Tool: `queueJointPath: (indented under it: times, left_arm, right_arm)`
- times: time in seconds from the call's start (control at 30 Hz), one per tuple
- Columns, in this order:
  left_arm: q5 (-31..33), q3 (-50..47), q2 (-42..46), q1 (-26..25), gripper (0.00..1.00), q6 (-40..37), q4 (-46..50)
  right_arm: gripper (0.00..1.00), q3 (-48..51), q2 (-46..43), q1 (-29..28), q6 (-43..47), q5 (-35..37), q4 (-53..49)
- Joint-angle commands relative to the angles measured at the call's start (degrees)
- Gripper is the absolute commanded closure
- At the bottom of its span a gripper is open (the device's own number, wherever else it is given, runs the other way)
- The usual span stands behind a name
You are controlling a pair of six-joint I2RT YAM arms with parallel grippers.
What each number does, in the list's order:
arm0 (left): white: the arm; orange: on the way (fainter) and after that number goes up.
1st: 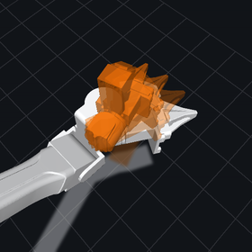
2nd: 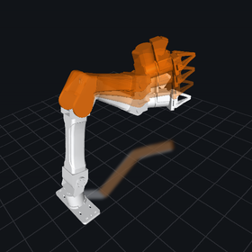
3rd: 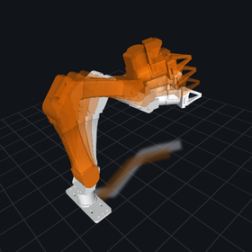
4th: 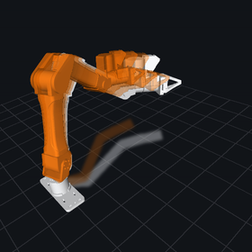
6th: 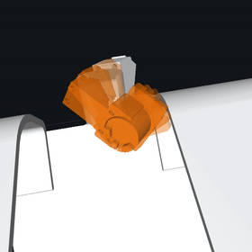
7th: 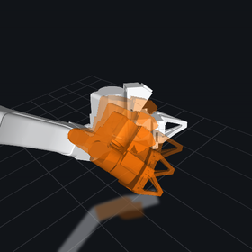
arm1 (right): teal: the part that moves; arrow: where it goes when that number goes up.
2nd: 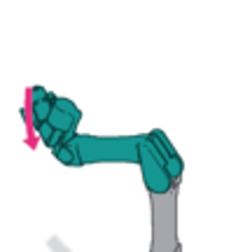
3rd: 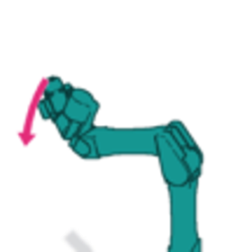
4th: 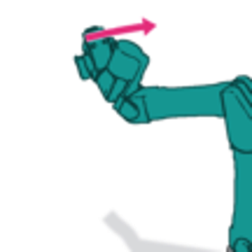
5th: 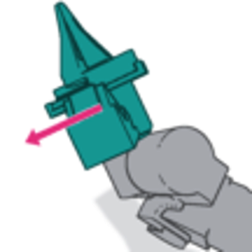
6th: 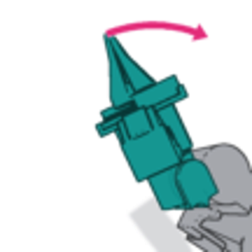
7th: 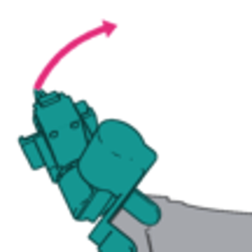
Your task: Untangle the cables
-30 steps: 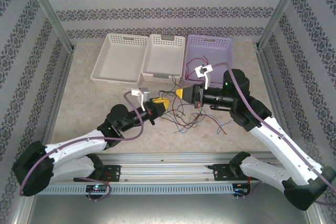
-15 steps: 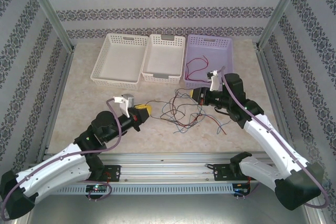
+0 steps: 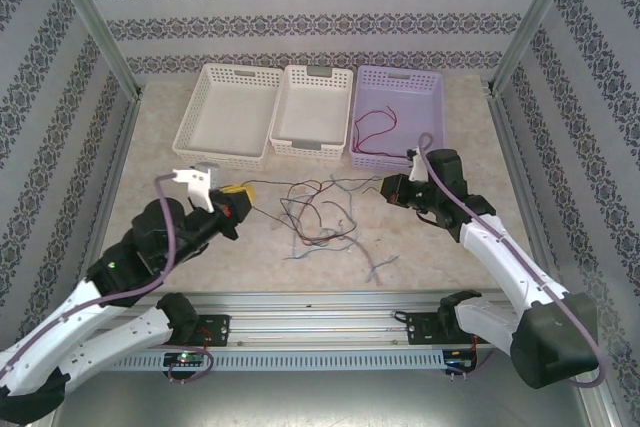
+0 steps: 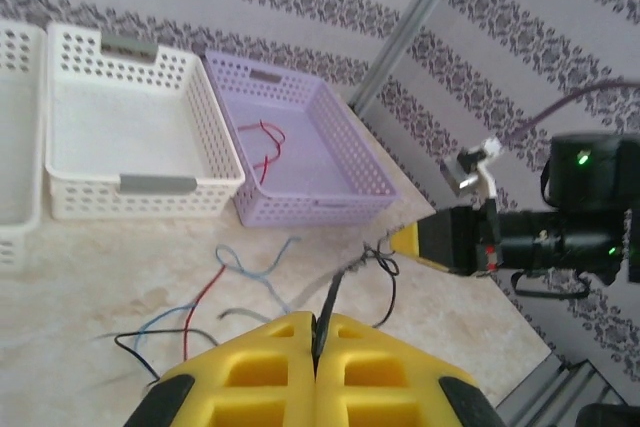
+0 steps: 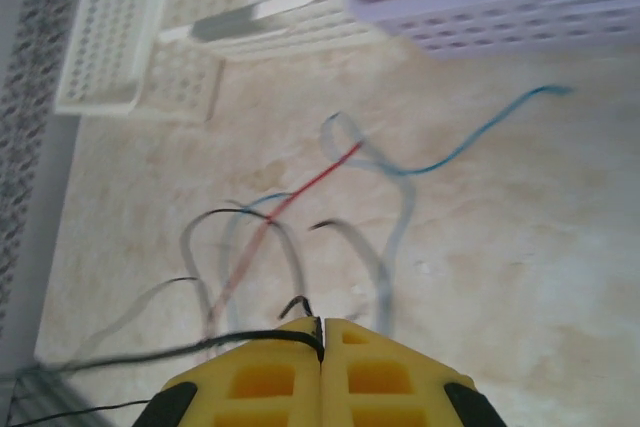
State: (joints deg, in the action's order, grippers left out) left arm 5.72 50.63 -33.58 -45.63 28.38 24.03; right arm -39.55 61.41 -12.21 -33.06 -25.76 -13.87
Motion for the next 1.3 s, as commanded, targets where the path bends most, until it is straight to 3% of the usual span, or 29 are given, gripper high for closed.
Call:
queueJointPath:
  times: [0.0, 0.27, 0.57, 0.7, 0.8, 0.9, 1.0, 1.13, 1.27]
  left_arm:
    - [4.8, 6.1, 0.7, 0.7, 1.0, -4.5, 11.1]
    - [10.3, 16.0, -2.3, 0.7, 1.0, -10.6, 20.0]
    - [15.9, 26.6, -10.5, 0.7, 1.0, -19.2, 20.6]
    - [15.3, 30.3, -16.2, 0.8, 1.0, -21.6, 18.4]
    - [13.9, 32.0, -19.7, 1.3, 1.0, -22.2, 16.3]
    - [12.4, 33.4, -23.1, 2.4, 1.0, -22.7, 14.3]
    - [10.1, 34.6, -26.2, 4.7, 1.0, -22.9, 12.3]
    - [5.0, 35.5, -29.6, 9.8, 1.0, -21.6, 9.6]
    - [-0.3, 36.3, -32.4, 14.8, 1.0, -19.2, 7.2]
  right_arm:
    - [1.0, 2.9, -1.9, 4.7, -1.6, 0.8, 2.9]
    - [1.0, 7.8, -4.2, 14.6, -6.3, 2.2, 4.3]
    - [1.0, 11.0, -11.0, 19.3, -8.4, 6.0, 3.6]
    - [1.0, 12.1, -13.0, 18.4, -9.0, -1.6, 9.2]
    - [1.0, 11.4, -10.7, 12.5, -7.5, -8.6, 13.2]
    - [1.0, 9.7, -8.9, 1.2, -2.3, -7.8, 13.0]
    - [0.84, 9.3, -8.2, -9.7, 1.8, -3.4, 14.1]
    - [0.61, 9.8, -5.7, -19.5, 5.3, -1.3, 18.5]
    - [0.48, 10.7, -2.2, -29.7, 8.6, 1.6, 25.4]
